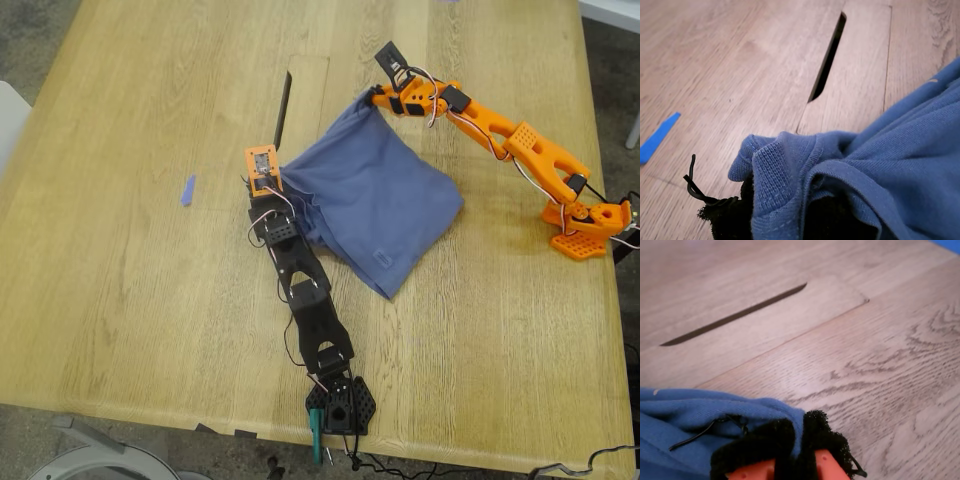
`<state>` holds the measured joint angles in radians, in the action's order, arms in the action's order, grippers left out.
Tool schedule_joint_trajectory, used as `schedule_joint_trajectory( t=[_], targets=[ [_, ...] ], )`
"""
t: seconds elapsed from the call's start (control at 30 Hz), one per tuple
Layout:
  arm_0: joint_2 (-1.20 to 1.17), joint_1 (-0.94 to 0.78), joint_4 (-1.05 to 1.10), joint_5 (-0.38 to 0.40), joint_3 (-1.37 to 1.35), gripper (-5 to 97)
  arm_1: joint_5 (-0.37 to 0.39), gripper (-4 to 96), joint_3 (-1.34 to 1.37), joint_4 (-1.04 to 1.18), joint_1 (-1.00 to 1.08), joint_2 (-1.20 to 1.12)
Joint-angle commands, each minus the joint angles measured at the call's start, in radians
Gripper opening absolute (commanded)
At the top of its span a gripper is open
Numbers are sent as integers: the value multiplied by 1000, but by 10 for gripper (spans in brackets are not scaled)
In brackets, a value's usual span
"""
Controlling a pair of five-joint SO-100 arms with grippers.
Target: Fold a T-shirt
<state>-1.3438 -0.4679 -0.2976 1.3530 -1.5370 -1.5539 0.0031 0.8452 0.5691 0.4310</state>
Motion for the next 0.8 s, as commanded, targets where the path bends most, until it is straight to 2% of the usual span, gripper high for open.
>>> schedule_joint_trajectory(
  t=[0.0, 0.33, 0.77],
  targets=[
    [-259, -129, -107, -11, -14, -3, -12, -1, -91, 117, 91, 115],
    [-486, -80, -328, -12, -137, -3, -5, -1, -144, 508, 54, 230],
    [-749, -28, -460, -11, -353, -3, 3, -1, -144, 844, 9, 347]
  ],
)
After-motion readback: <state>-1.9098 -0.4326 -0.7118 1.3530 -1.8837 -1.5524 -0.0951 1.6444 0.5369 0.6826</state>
